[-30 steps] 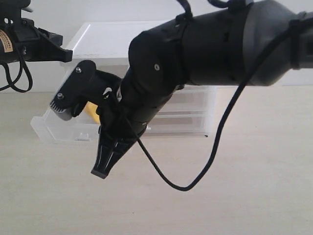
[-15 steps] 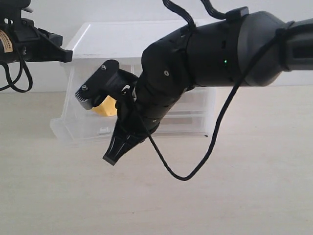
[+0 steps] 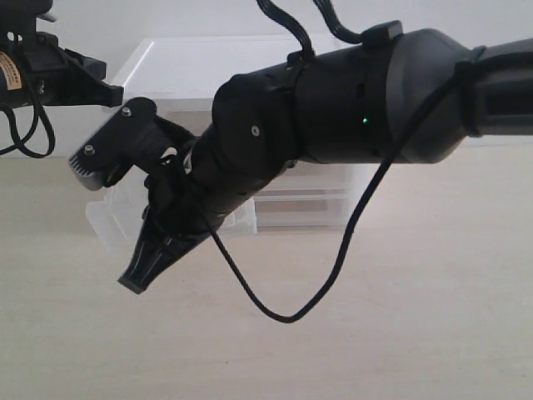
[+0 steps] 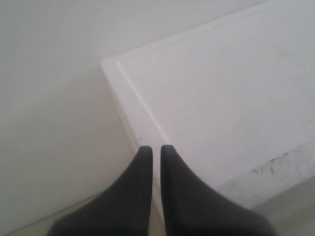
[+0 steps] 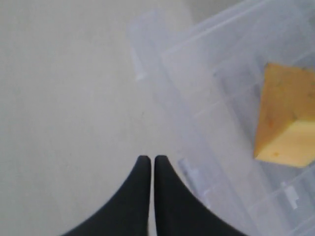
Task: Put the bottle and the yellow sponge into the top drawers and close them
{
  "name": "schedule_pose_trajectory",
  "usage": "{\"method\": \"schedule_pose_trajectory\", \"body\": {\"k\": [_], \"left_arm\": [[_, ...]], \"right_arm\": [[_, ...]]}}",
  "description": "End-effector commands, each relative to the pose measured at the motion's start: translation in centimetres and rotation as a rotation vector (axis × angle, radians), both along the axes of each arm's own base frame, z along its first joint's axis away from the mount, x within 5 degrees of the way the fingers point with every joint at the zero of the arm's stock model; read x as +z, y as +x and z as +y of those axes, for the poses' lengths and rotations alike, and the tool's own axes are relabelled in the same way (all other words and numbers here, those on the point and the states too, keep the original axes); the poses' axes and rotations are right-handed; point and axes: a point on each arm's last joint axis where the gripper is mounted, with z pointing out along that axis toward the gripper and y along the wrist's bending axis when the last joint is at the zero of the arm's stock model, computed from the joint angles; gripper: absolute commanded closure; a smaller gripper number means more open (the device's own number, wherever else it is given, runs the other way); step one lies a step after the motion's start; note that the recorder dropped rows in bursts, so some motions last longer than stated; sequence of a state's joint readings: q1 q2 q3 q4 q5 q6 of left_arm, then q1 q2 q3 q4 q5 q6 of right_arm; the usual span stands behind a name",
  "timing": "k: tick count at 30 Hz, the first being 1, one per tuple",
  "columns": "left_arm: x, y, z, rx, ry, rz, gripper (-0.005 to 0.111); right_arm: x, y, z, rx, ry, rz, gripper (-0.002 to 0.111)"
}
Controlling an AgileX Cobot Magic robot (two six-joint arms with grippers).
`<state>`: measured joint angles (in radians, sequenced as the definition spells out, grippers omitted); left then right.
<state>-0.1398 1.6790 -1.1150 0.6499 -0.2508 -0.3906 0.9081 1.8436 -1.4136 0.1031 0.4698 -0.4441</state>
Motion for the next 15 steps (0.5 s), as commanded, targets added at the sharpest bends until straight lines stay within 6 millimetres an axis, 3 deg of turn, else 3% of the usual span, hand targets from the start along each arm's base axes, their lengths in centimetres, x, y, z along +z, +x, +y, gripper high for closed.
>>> {"method": "schedule_pose_trajectory", "body": {"k": [1, 8, 15], "left_arm": [[0.0, 0.1, 0.1, 0.009, 0.003, 0.004, 0.103], [0.0, 0.1, 0.1, 0.009, 0.003, 0.004, 0.103], [0.0, 0.1, 0.1, 0.009, 0.003, 0.004, 0.103]], "right_arm": [[0.8, 0.9, 0.7, -0.01, 0.108, -0.103, 0.108], [0.1, 1.5, 1.4, -0.018, 0.155, -0.147, 0.108], [1.1, 2.0, 1.8, -0.051, 0.272, -0.21, 0.108]]}}
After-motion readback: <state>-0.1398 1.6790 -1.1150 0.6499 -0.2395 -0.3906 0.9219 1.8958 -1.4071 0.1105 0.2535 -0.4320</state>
